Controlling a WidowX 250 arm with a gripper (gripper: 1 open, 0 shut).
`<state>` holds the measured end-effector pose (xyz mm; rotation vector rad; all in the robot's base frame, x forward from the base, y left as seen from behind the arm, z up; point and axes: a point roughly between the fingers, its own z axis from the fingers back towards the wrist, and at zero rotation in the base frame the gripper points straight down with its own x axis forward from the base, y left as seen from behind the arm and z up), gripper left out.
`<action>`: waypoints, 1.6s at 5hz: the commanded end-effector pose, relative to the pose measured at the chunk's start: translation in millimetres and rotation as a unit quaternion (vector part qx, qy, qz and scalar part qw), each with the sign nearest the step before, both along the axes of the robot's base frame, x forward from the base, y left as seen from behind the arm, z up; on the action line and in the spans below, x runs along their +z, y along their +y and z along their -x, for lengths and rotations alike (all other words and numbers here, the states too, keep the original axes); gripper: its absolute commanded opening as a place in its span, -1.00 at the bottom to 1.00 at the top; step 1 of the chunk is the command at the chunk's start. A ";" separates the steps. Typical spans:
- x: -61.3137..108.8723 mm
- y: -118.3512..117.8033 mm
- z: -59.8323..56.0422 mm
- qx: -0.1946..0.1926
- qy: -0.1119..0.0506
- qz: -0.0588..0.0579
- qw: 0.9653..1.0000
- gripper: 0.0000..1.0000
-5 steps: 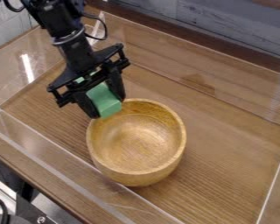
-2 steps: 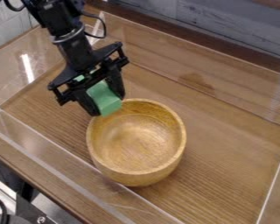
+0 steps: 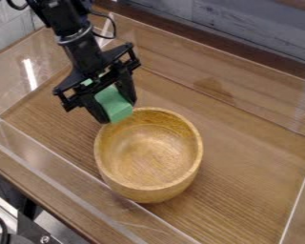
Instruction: Remove the green block from inside the brown bowl and put it on the table
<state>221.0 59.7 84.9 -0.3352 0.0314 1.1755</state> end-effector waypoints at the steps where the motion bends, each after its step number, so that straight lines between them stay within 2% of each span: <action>1: 10.8 7.3 -8.2 0.004 -0.021 -0.009 1.000 -1.00; 8: 10.5 11.6 -10.9 -0.008 -0.021 -0.006 1.000 -1.00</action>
